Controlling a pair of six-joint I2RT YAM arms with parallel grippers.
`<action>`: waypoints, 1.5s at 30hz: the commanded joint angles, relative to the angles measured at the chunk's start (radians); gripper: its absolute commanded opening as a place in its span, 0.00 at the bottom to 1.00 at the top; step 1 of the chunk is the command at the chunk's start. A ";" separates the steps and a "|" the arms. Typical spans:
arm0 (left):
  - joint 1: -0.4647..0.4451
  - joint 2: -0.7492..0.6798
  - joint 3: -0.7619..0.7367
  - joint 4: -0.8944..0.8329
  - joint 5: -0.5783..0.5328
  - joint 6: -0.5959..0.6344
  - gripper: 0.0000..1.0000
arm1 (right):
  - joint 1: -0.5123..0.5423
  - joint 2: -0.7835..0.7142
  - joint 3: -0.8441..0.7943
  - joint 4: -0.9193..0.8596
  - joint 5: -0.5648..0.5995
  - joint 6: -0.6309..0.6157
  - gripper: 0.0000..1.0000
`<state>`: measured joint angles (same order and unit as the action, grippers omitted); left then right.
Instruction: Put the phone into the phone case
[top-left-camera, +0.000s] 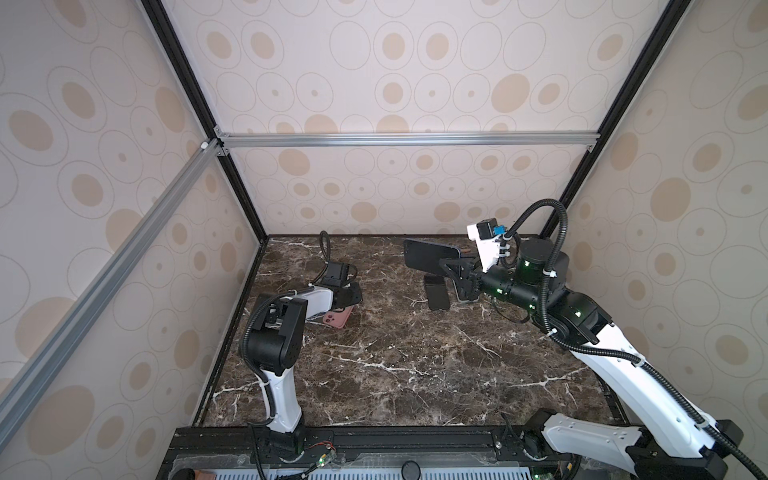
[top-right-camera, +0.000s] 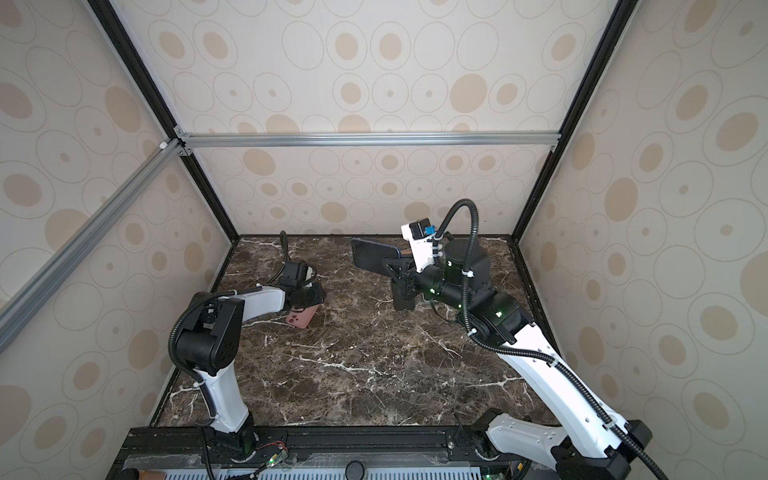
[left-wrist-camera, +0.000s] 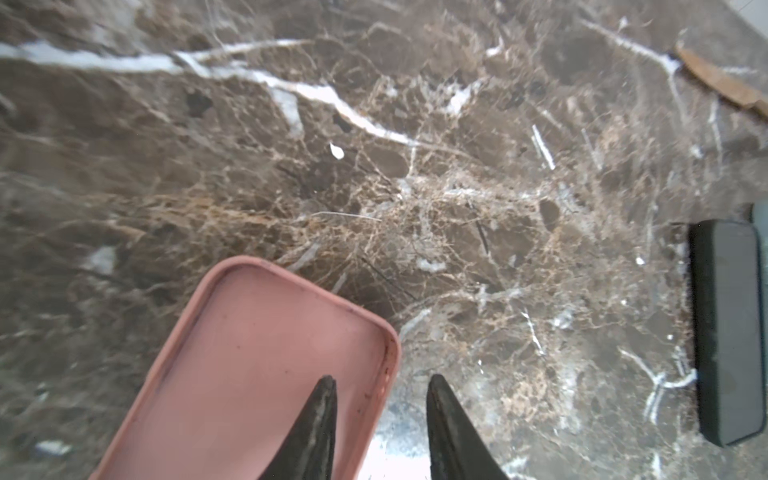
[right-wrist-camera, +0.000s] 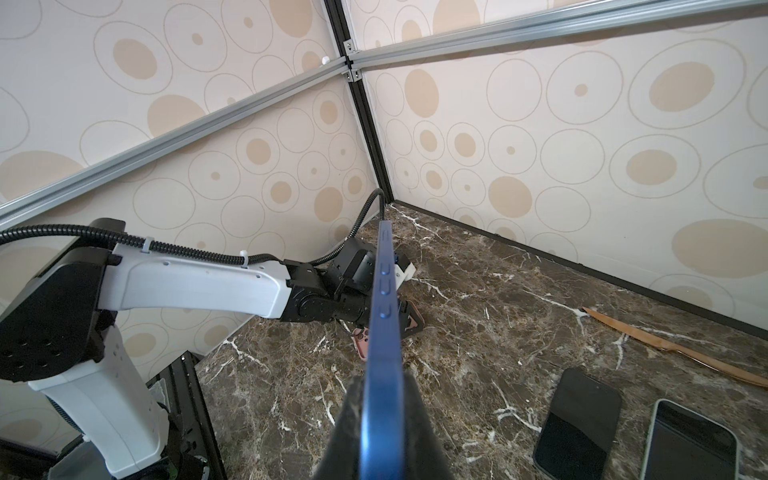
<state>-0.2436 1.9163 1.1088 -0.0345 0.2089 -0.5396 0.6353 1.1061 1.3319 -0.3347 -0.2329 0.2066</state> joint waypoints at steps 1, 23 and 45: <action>-0.019 0.021 0.048 -0.051 0.037 0.057 0.37 | 0.001 -0.026 0.011 0.035 0.004 -0.023 0.00; -0.365 -0.195 -0.177 -0.087 0.111 0.120 0.36 | 0.001 -0.052 -0.037 0.073 -0.027 0.037 0.00; -0.347 -0.692 -0.270 -0.185 -0.112 0.089 0.40 | 0.000 0.058 0.006 -0.036 0.013 0.159 0.00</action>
<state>-0.6243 1.2758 0.8219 -0.1677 0.1780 -0.4496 0.6353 1.1458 1.2968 -0.3916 -0.2237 0.3180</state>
